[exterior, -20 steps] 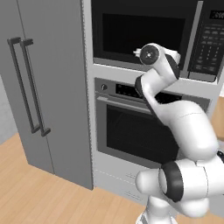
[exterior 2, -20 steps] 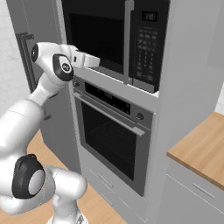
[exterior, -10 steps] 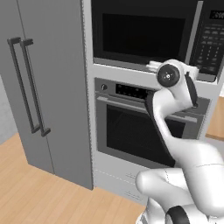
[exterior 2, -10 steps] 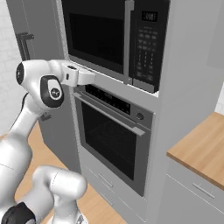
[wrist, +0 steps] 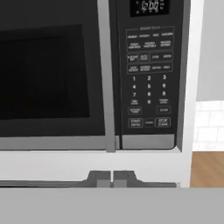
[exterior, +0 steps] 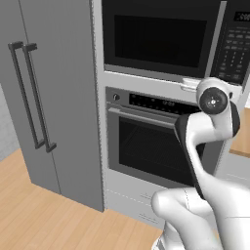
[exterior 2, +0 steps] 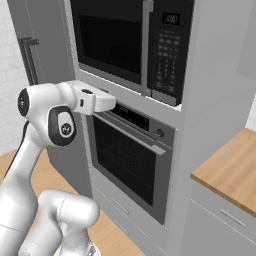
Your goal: Pick the mushroom from the sink and place it in the bowl. Then pick the bowl and place it in the microwave. Then close the microwave door and press the start button.
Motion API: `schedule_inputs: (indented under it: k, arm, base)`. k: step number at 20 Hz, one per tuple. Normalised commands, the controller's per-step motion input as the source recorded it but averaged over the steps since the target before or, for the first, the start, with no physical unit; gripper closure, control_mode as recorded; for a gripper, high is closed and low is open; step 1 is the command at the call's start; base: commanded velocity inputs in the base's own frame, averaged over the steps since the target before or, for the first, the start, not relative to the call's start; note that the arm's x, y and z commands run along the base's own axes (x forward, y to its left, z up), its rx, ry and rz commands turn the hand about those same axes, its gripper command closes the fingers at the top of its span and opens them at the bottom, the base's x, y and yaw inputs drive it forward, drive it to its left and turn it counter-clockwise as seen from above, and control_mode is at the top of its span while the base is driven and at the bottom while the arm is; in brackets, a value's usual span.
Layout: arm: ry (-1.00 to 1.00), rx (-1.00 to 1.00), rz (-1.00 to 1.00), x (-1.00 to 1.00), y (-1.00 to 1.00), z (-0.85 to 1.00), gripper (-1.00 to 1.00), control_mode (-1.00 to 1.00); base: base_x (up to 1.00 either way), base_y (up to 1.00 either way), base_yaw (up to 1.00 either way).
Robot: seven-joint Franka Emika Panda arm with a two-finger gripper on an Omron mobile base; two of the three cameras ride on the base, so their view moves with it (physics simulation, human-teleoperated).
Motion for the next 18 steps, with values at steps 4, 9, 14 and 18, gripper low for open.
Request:
schedule_inputs:
  k: [4,9,14,18]
  arm:
    - [-0.01,0.02,0.02,0.00,-0.59,0.00,1.00,-1.00]
    - [-0.03,0.00,0.02,0.00,-0.35,0.00,1.00,-1.00]
    - [0.00,0.00,0.02,0.00,-0.28,0.00,1.00,-1.00]
    - [0.00,0.00,0.01,0.03,-0.09,0.00,1.00,-1.00]
  base:
    - [0.00,0.00,0.00]
    - [0.00,0.00,0.00]
    - [0.00,0.00,0.00]
    - [0.00,0.00,0.00]
